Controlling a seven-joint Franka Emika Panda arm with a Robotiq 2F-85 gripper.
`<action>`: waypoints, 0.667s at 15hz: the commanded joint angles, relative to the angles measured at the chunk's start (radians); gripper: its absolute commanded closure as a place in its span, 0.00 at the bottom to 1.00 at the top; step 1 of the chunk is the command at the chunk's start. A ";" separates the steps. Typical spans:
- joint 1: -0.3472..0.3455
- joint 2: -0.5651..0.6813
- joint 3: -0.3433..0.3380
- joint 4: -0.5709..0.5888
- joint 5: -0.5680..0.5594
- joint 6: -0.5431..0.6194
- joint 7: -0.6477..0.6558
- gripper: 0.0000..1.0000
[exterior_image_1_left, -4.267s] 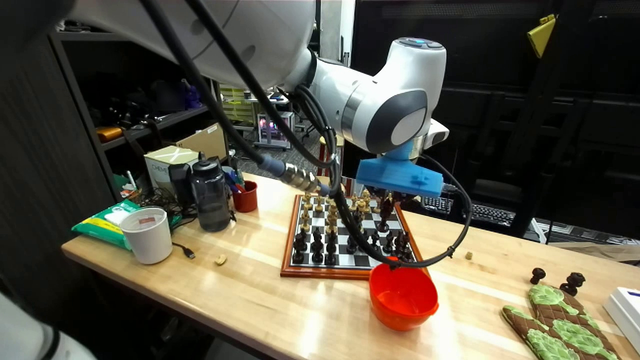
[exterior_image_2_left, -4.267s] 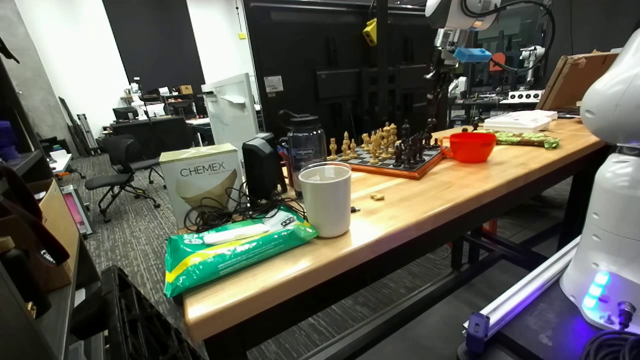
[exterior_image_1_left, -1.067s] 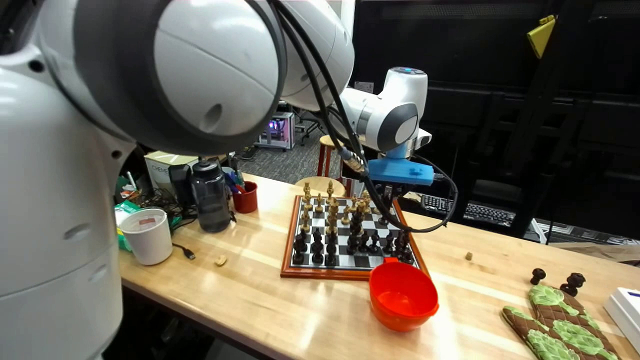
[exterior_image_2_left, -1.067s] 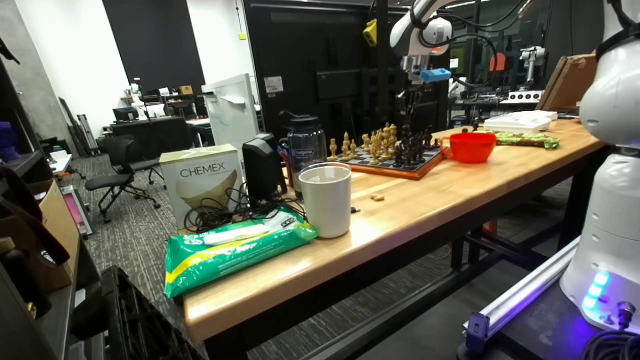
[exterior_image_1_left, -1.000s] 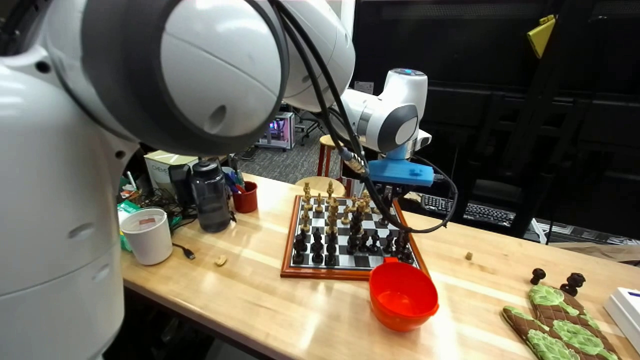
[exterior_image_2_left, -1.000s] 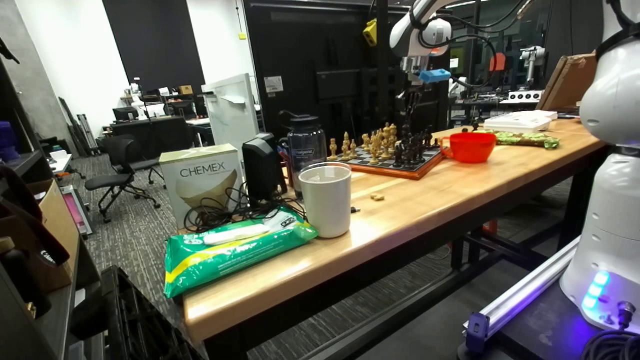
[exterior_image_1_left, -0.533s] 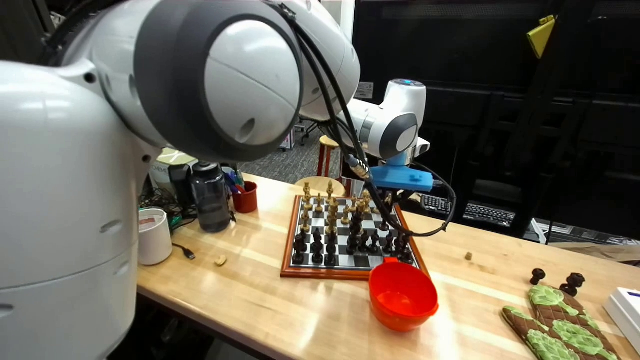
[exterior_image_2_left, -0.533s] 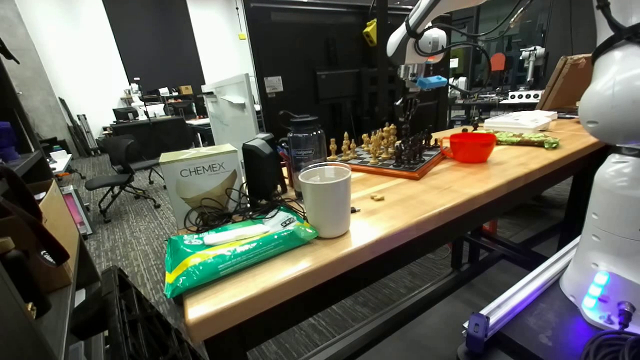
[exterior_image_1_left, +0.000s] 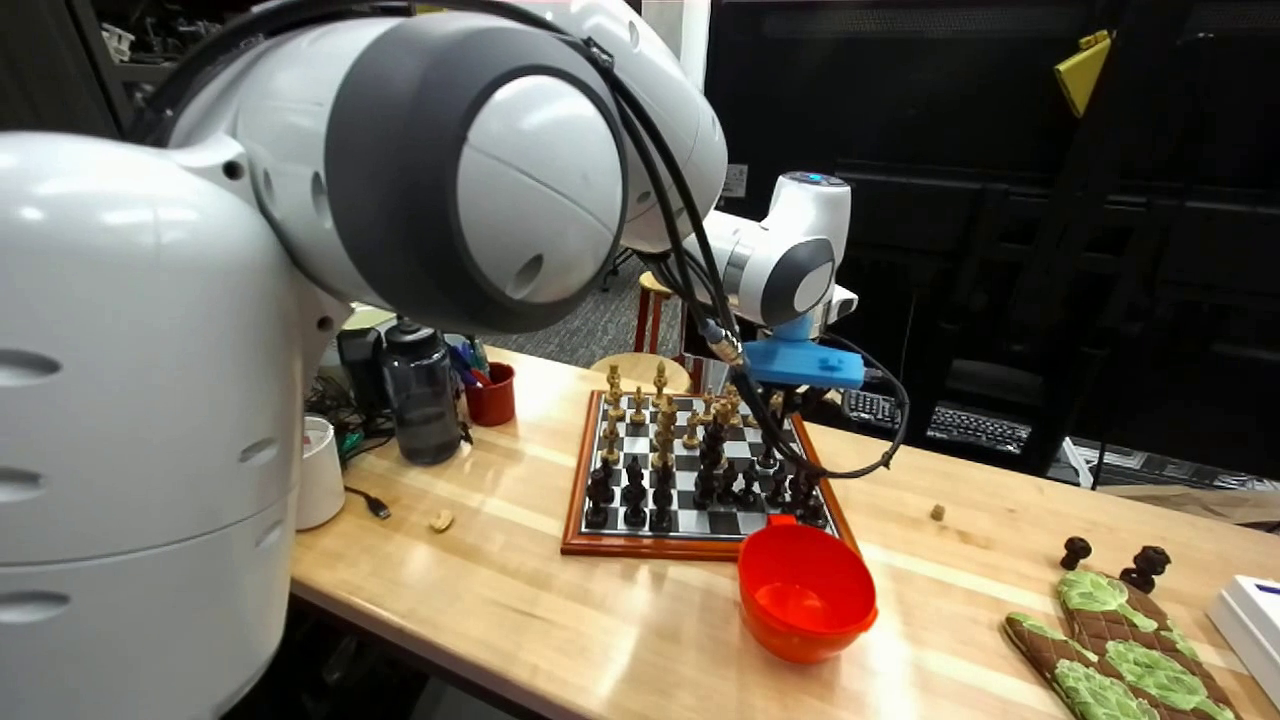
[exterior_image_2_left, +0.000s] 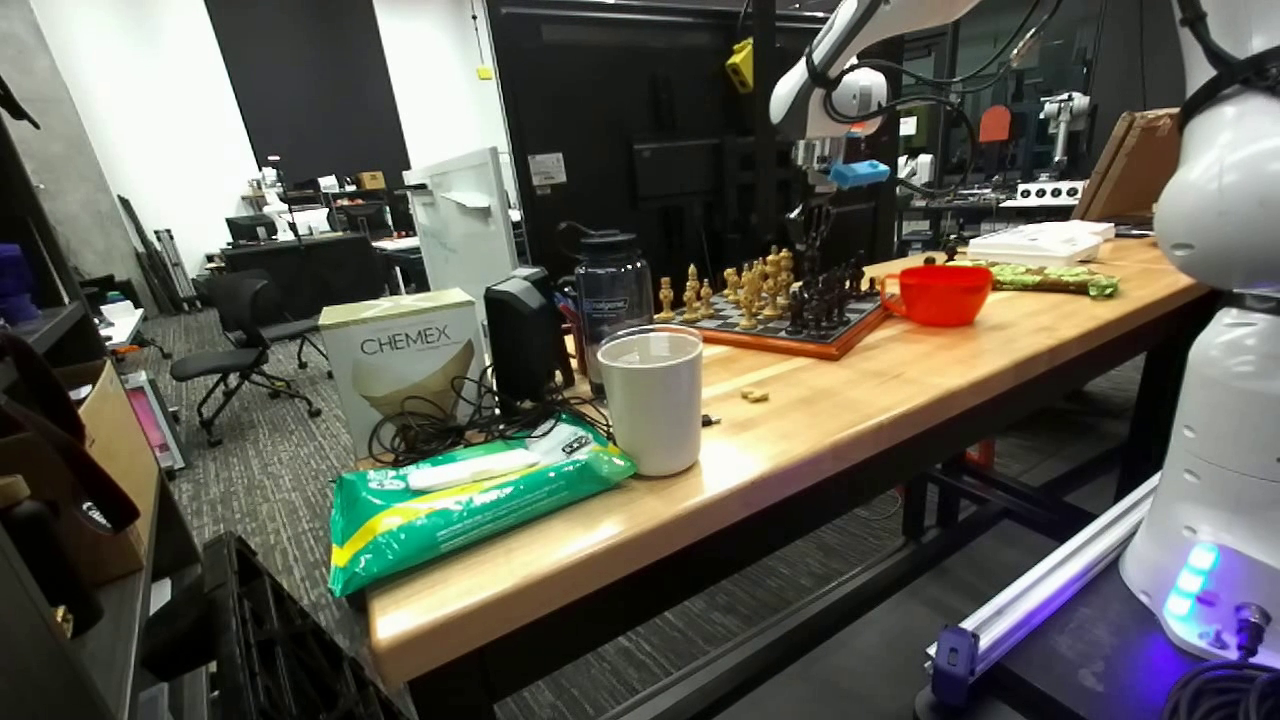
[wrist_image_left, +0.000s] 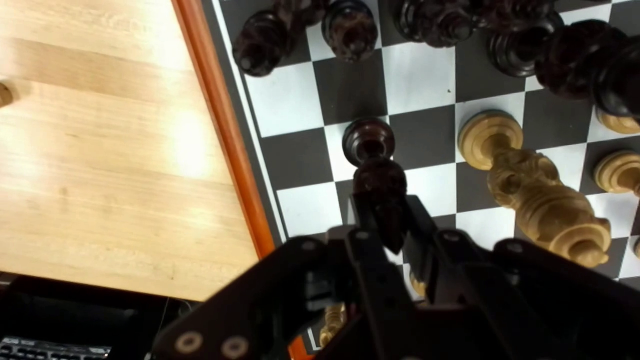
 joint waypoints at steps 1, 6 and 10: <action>-0.030 0.008 0.025 0.019 -0.006 -0.023 -0.015 0.95; -0.047 0.004 0.031 0.006 0.000 -0.029 -0.031 0.56; -0.060 -0.003 0.030 0.002 0.006 -0.040 -0.042 0.32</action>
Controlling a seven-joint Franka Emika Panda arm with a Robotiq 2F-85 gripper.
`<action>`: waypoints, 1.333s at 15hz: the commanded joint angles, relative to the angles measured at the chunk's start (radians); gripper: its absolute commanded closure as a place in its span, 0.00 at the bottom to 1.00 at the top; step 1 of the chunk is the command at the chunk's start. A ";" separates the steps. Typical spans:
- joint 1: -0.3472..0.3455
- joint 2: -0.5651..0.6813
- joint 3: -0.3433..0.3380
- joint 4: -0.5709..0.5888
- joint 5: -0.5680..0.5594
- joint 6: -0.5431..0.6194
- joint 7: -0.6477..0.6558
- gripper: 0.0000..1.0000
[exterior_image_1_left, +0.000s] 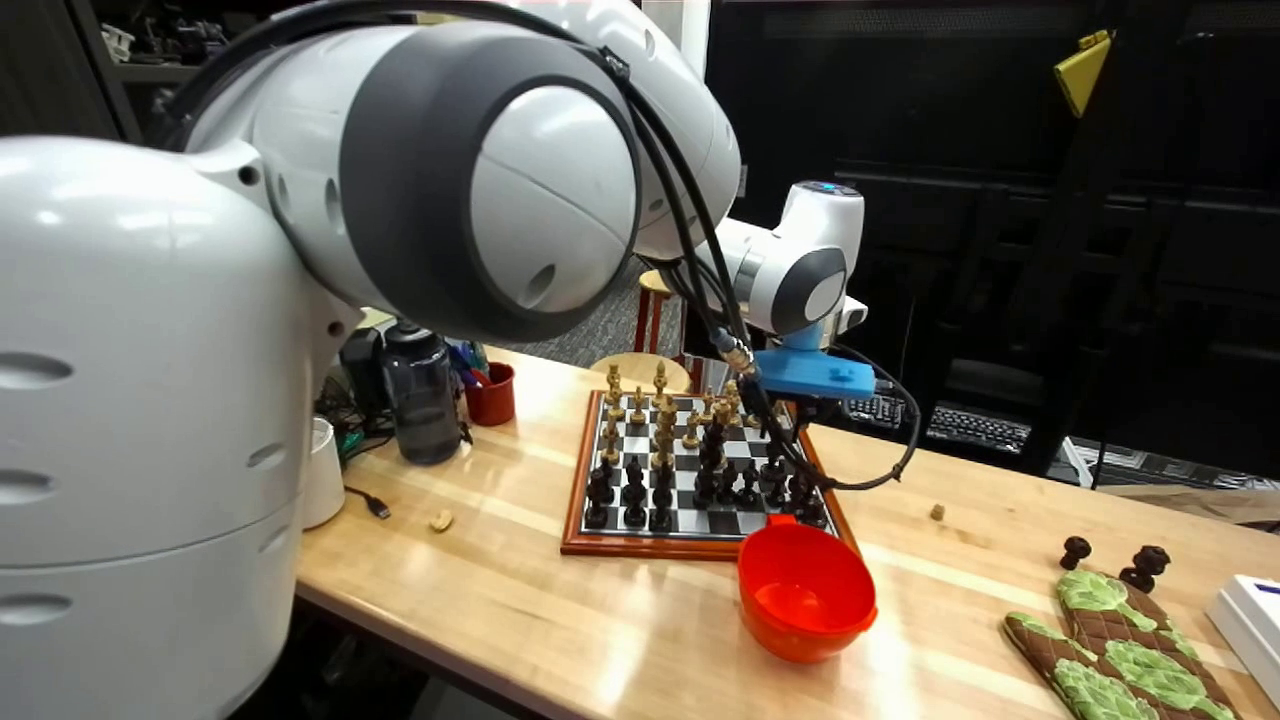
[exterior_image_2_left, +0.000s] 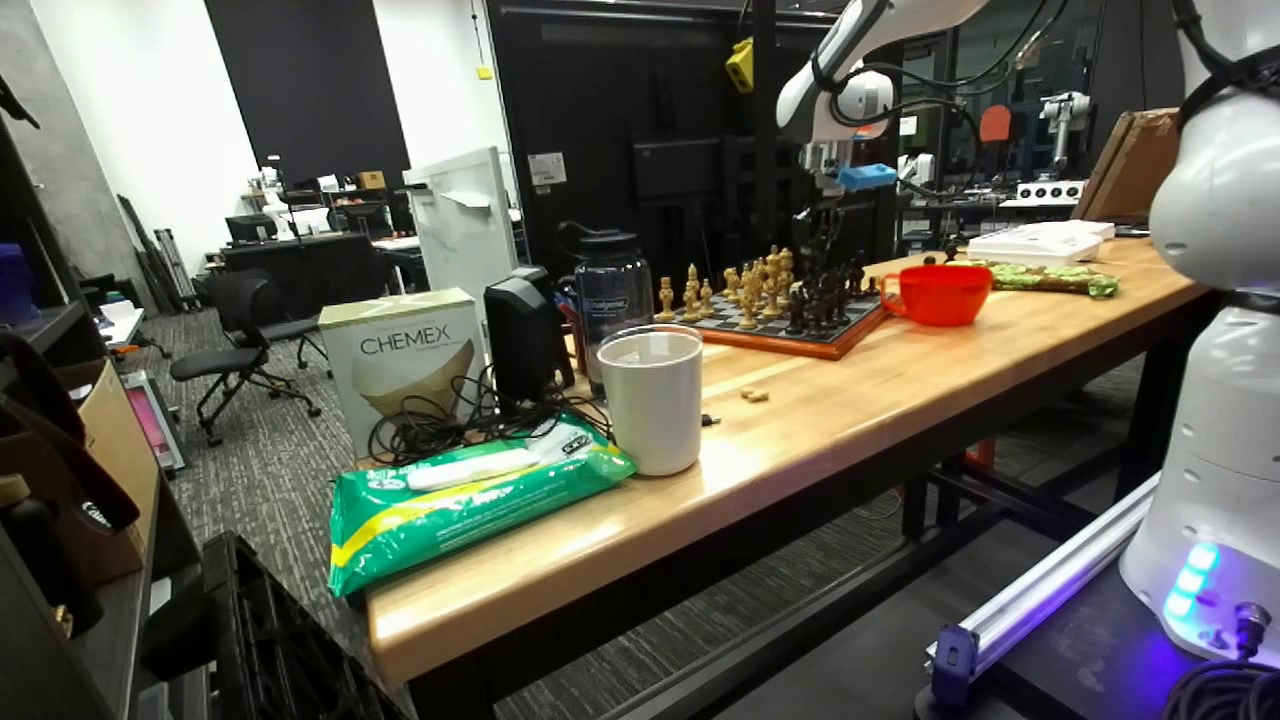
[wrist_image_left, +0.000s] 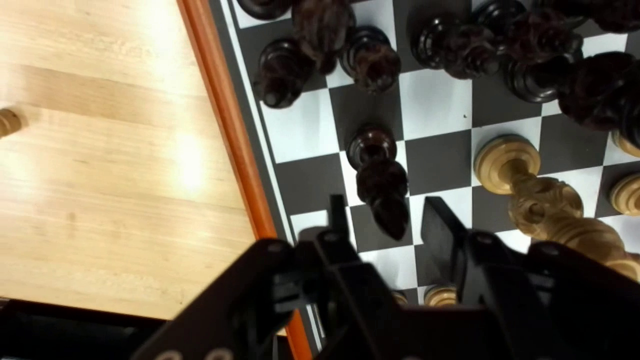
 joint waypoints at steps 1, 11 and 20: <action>-0.028 -0.014 0.015 0.002 0.006 -0.024 -0.025 0.27; -0.033 -0.105 0.013 -0.064 0.018 0.001 -0.020 0.00; -0.023 -0.239 -0.011 -0.203 0.031 0.030 -0.015 0.00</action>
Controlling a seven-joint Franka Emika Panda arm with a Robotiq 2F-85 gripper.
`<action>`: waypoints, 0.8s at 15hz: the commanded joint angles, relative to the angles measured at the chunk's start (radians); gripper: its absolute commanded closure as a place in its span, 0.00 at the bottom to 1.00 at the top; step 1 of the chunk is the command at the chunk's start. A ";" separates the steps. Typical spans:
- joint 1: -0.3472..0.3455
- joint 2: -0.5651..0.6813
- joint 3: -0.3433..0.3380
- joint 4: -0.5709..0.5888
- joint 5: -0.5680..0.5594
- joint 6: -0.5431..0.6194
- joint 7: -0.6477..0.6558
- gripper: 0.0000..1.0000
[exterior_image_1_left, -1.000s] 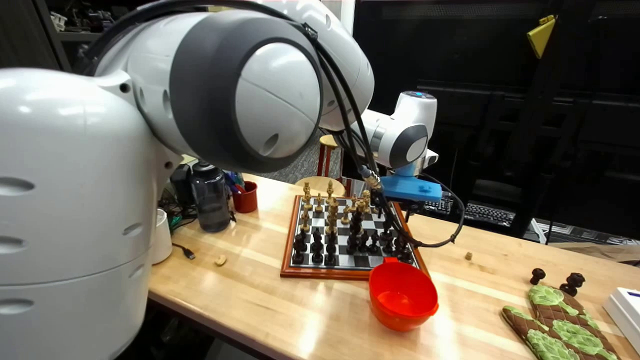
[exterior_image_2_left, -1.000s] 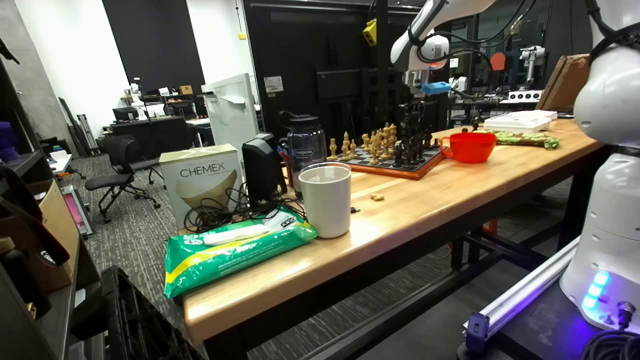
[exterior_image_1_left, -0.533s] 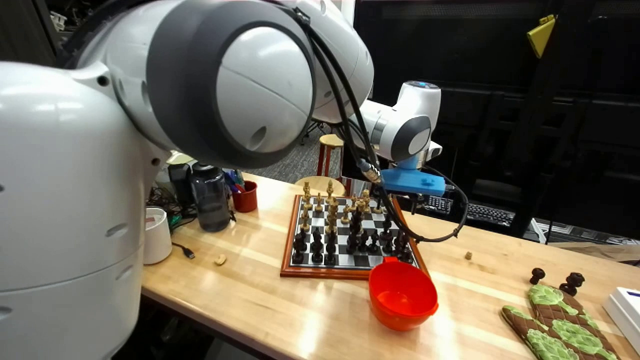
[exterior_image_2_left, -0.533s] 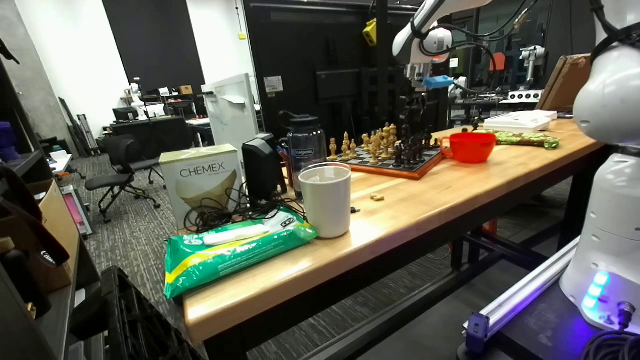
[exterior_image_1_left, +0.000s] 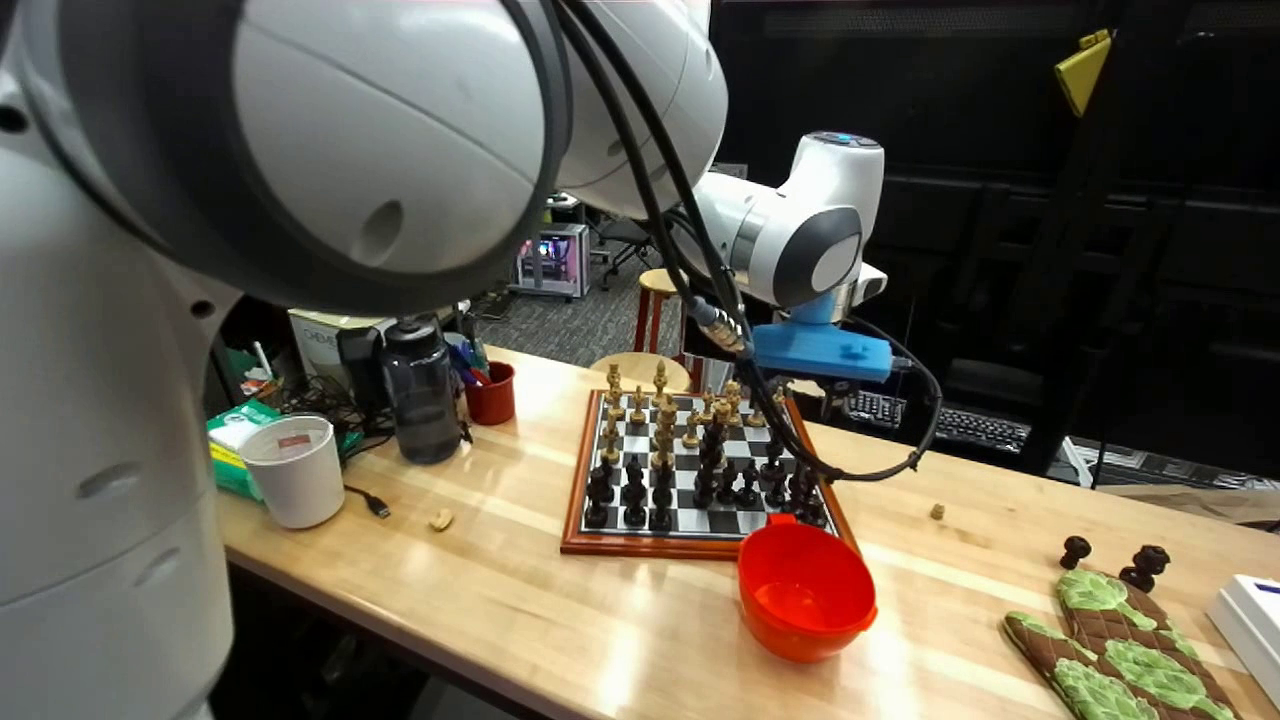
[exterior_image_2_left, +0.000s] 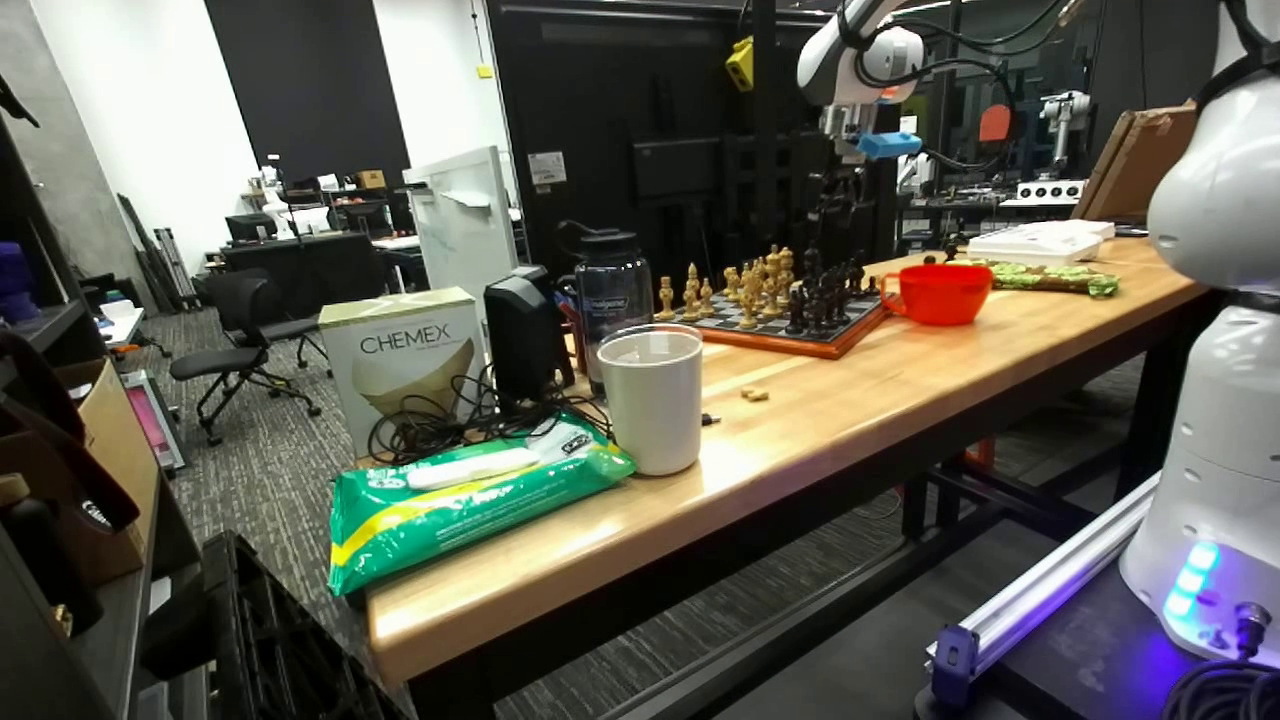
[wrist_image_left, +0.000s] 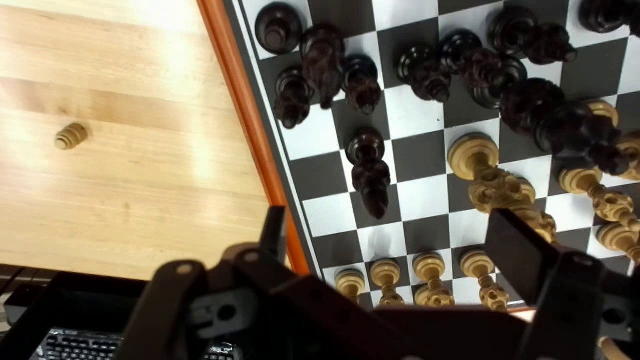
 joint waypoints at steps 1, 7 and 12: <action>0.001 -0.089 -0.010 -0.108 0.024 0.031 -0.016 0.00; 0.014 -0.176 -0.025 -0.228 0.042 0.081 -0.015 0.00; 0.030 -0.241 -0.037 -0.328 0.058 0.141 -0.008 0.00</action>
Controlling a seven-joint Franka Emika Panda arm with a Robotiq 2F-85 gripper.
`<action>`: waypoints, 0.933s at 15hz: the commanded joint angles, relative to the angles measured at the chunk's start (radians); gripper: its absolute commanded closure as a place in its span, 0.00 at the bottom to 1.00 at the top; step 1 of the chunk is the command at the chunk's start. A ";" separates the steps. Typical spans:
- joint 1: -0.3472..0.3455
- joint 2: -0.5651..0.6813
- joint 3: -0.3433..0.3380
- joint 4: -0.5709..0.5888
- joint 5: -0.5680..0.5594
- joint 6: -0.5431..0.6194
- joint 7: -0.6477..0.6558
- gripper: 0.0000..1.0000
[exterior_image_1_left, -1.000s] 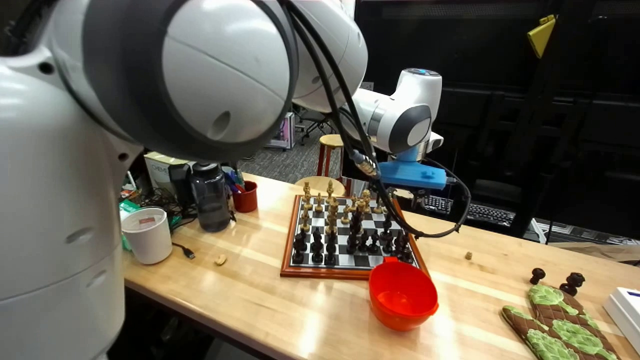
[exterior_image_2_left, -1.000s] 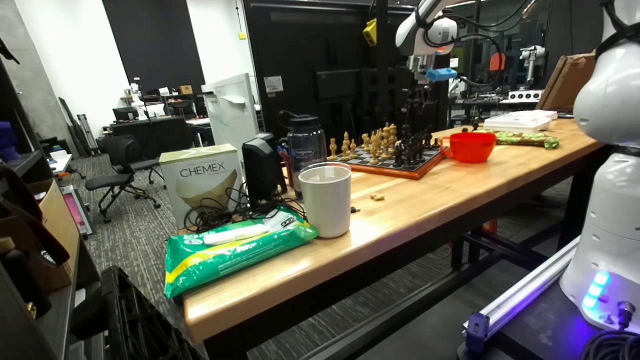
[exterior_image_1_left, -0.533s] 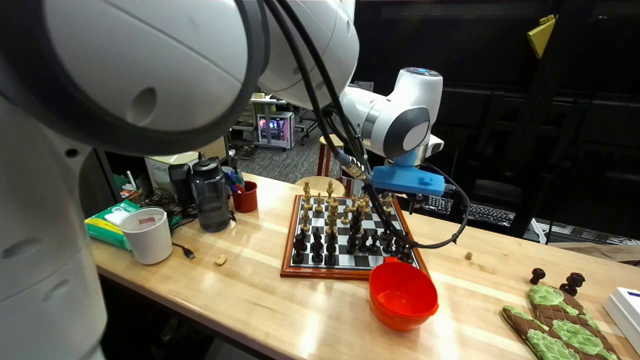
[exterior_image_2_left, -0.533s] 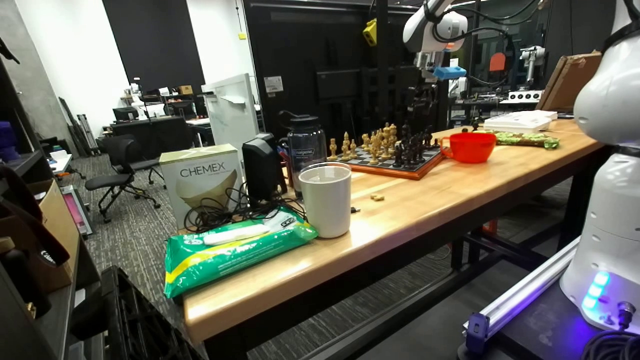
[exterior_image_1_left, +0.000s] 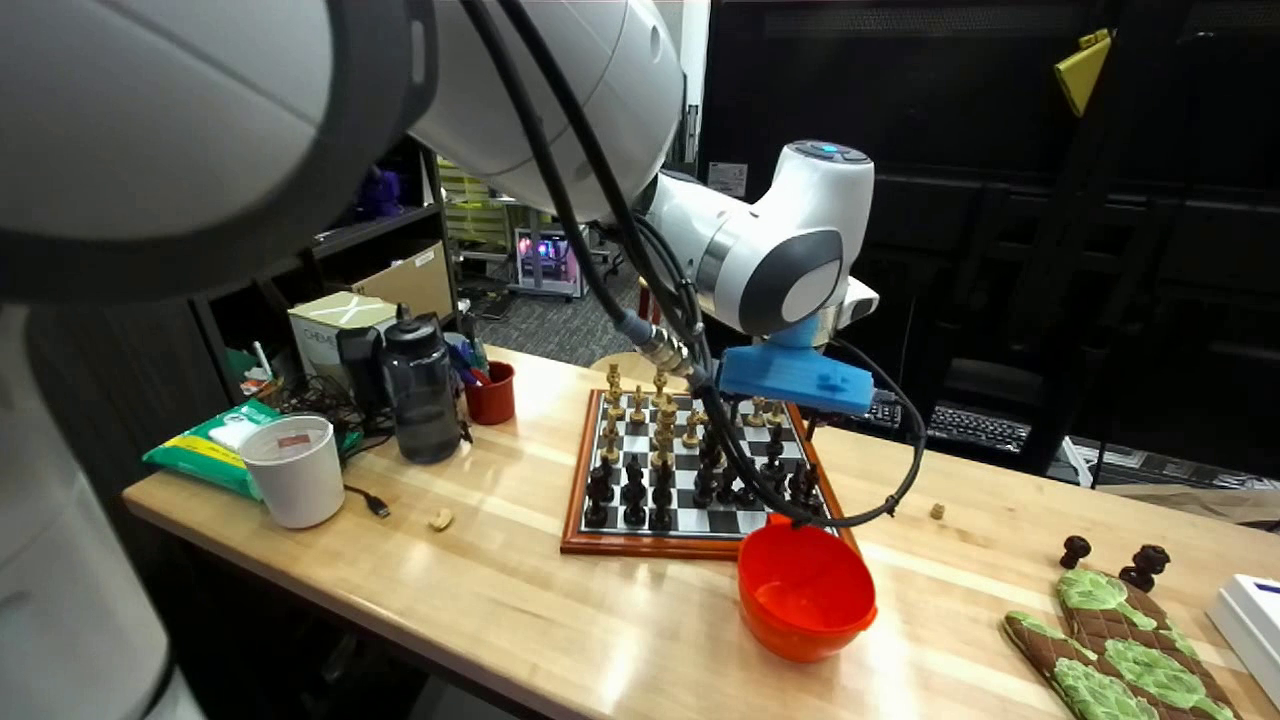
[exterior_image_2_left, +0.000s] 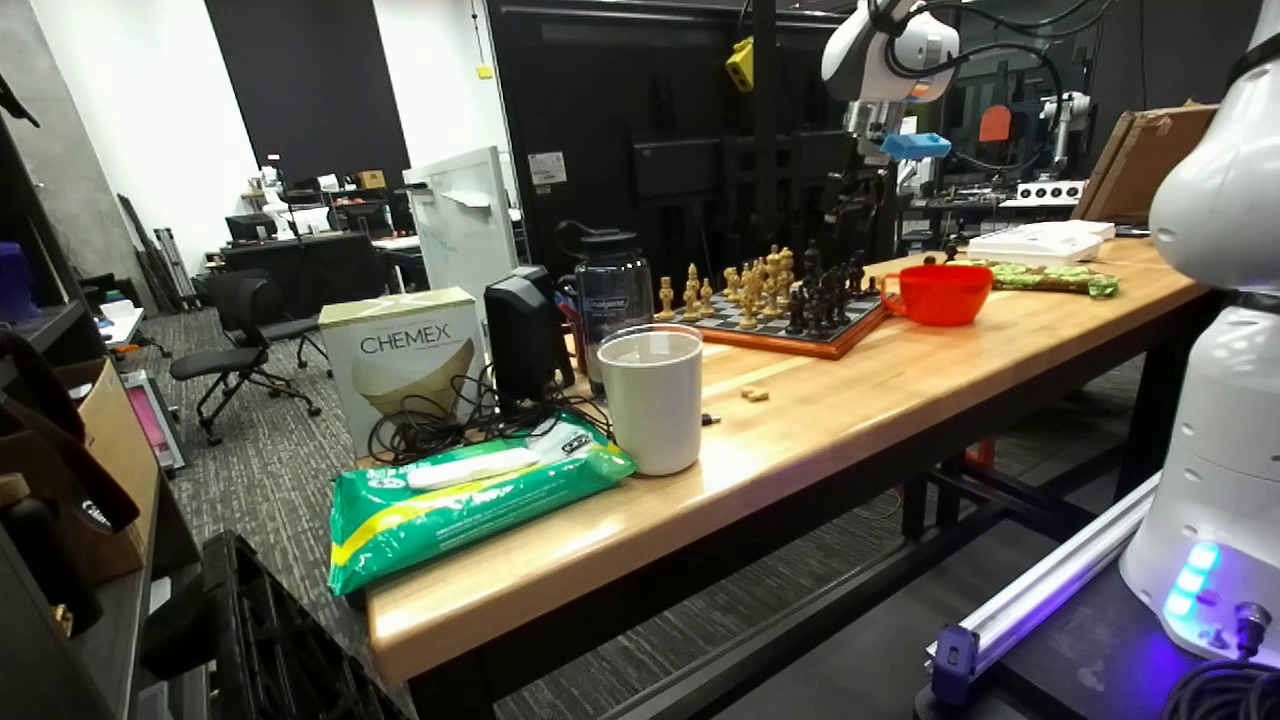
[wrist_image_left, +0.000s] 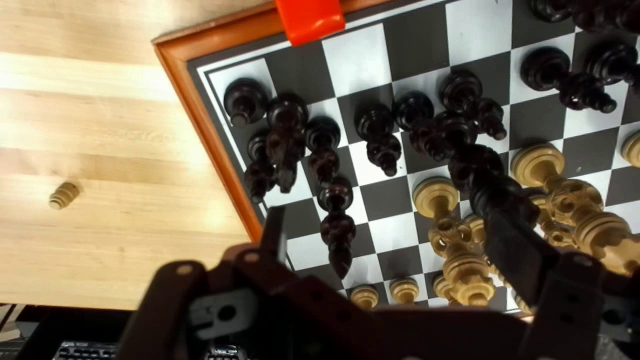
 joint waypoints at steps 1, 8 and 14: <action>0.024 -0.086 -0.022 -0.110 0.016 0.056 -0.006 0.00; 0.053 -0.160 -0.043 -0.259 0.015 0.166 0.012 0.00; 0.083 -0.218 -0.059 -0.363 0.007 0.265 0.042 0.00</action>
